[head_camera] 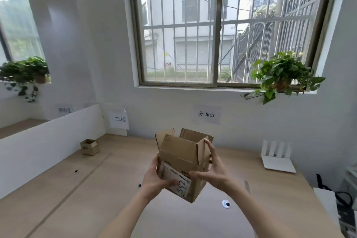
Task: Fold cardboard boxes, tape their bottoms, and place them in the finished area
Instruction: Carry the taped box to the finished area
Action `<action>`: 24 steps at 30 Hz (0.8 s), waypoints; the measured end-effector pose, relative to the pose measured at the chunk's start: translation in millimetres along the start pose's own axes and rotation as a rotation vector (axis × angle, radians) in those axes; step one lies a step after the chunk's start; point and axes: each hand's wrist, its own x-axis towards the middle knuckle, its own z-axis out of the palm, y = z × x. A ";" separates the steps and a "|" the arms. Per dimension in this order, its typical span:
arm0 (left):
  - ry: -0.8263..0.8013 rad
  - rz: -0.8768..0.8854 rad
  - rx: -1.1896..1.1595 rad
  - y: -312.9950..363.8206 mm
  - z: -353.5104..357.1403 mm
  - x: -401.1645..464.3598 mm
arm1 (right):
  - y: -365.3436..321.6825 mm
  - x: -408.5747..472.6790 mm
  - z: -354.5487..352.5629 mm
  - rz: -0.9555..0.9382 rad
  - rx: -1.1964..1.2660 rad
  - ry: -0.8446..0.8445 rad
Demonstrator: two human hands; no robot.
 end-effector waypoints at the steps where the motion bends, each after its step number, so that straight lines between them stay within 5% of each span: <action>1: 0.025 -0.019 0.021 -3.8 -12.2 -3.7 | -1.8 2.9 12.6 -0.017 -0.002 -0.010; 10: 0.136 -0.247 0.408 -32.5 -162.5 -24.8 | -13.2 43.8 153.9 -0.094 -0.126 -0.100; 24: 0.257 -0.307 0.841 -102.5 -451.2 -53.6 | -81.7 102.5 425.4 -0.233 -0.126 -0.166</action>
